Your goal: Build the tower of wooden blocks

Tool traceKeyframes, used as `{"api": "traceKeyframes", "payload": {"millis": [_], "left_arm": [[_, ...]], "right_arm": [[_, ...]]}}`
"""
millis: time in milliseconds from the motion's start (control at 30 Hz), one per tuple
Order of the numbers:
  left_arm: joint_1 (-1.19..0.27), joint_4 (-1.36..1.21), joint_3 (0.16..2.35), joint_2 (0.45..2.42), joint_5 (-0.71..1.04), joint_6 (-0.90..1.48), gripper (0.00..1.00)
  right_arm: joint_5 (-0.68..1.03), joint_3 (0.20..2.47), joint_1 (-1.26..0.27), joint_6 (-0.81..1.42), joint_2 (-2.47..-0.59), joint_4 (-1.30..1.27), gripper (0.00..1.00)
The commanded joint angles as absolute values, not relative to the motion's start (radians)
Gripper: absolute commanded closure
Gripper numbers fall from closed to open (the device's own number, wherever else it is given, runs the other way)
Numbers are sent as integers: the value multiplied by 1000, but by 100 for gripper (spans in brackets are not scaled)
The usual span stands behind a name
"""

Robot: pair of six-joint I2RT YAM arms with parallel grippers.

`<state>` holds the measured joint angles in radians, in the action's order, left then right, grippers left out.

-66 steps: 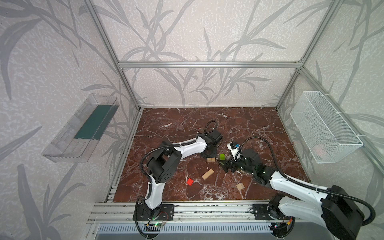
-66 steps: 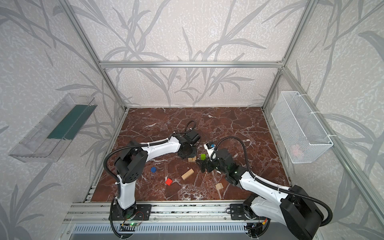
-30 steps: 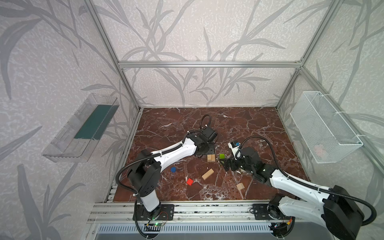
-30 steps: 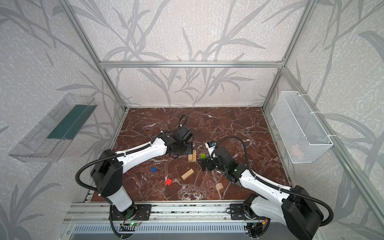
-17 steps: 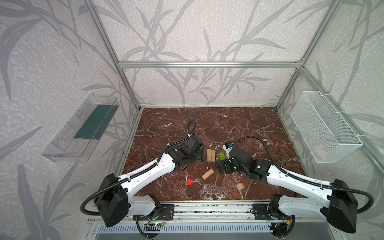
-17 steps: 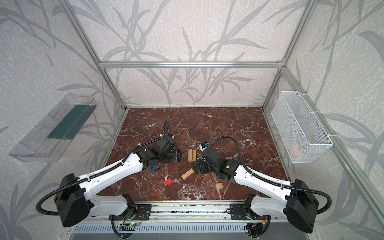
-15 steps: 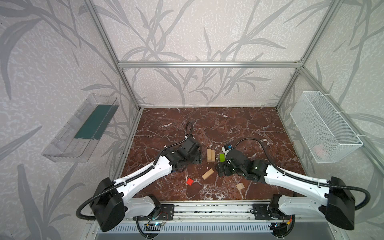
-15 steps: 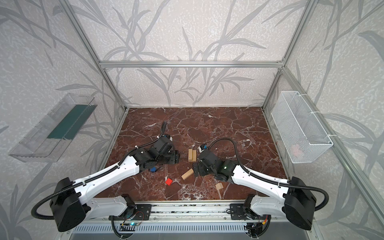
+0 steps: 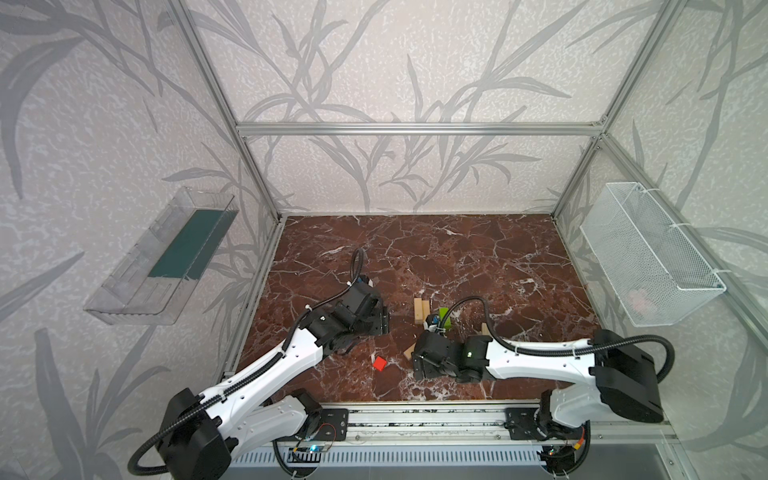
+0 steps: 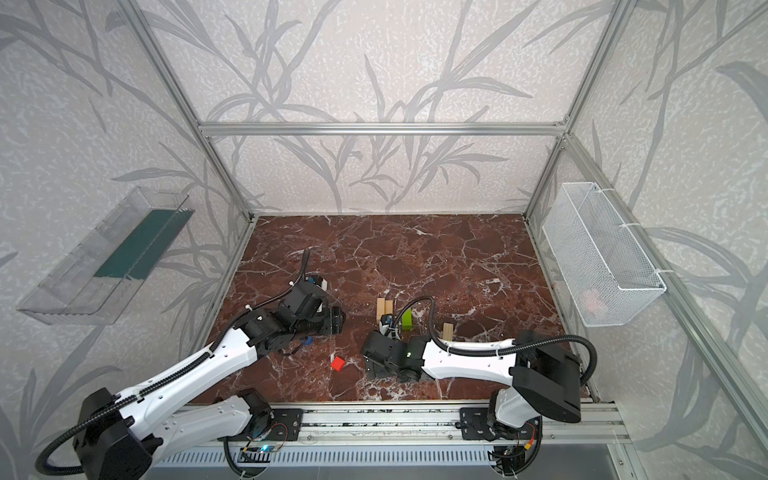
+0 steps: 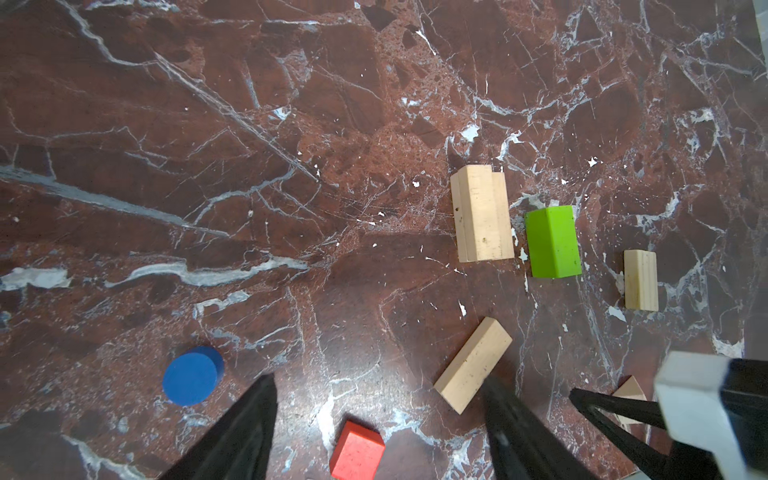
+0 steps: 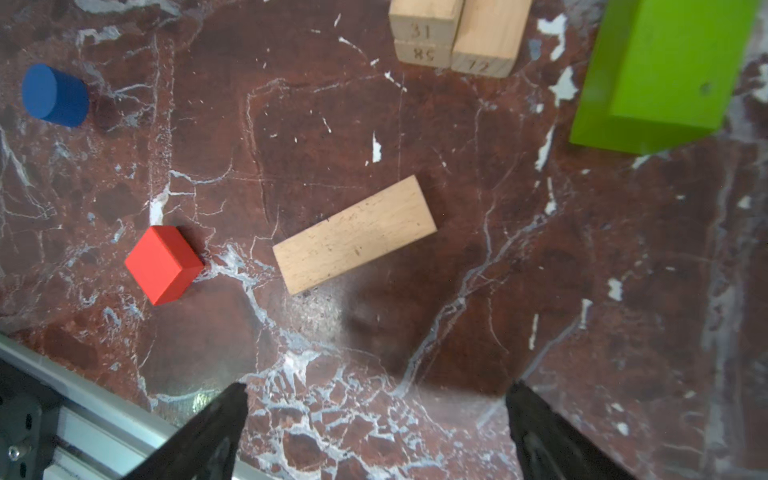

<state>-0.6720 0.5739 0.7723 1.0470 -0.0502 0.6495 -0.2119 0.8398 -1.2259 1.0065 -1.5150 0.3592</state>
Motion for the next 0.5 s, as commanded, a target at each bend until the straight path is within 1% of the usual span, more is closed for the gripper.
{"api": "traceKeyframes", "payload": {"millis": [0,67,200,467], "left_arm": [[-658,611,747,1002,-66,662,24],[-653,619,737,976,-75,670,23],[-640,649,730,935,-93,679,23],[-626,671,722,888,-111,687,23]], "right_arm": [[-258,861,-1237,1106,-1551,282,7],[-257,862,-1237,1120,-1585,239,9],[-284,902,-1237,1130,-1645,242,11],[-351,935,-1236,1121,-1701,228,16]]}}
